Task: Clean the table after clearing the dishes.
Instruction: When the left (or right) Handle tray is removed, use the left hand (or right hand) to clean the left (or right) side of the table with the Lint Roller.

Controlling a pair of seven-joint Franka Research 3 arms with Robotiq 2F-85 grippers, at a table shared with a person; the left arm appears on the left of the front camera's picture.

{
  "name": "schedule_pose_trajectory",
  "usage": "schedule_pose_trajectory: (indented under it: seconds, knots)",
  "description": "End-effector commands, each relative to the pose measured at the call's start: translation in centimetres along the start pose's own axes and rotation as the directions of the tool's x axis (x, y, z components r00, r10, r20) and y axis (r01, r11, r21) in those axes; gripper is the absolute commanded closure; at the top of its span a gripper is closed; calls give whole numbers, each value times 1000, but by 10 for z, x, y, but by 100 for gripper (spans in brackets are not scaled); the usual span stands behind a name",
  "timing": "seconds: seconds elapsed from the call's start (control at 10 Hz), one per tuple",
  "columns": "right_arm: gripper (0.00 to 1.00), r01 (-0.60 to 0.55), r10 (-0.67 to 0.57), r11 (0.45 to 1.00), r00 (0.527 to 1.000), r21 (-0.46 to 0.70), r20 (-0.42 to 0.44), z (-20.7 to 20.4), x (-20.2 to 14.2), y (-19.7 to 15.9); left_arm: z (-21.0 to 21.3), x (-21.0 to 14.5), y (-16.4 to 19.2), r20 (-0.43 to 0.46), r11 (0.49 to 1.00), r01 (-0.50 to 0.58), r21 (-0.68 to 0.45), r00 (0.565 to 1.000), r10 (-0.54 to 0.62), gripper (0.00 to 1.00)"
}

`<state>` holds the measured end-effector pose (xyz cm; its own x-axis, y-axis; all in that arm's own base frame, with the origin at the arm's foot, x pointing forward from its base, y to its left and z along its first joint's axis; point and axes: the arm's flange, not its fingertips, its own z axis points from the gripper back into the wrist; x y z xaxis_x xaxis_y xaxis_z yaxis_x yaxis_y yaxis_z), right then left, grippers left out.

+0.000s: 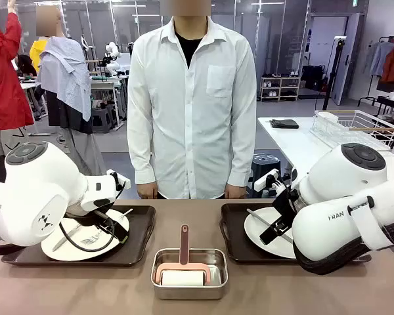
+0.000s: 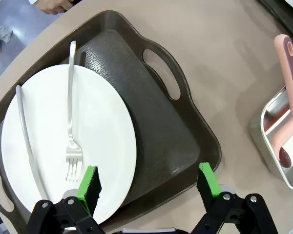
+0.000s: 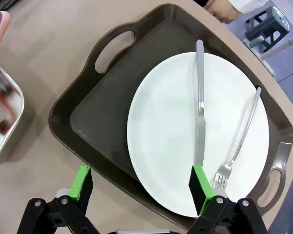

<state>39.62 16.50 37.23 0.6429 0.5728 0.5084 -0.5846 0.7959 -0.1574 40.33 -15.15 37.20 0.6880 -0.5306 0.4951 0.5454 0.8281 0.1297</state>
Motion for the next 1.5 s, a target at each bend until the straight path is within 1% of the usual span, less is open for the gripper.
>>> schedule_pose_trajectory:
  seconds: [0.0, 1.4]
  knots:
    - [0, 0, 0, 1000, 1000, 0, 0, 0, 0, 0, 0, 0, 0, 0, 1000, 0, 0, 1000, 0, 0]
    - [0, 0, 0, 1000, 1000, 0, 0, 0, 0, 0, 0, 0, 0, 0, 1000, 0, 0, 1000, 0, 0]
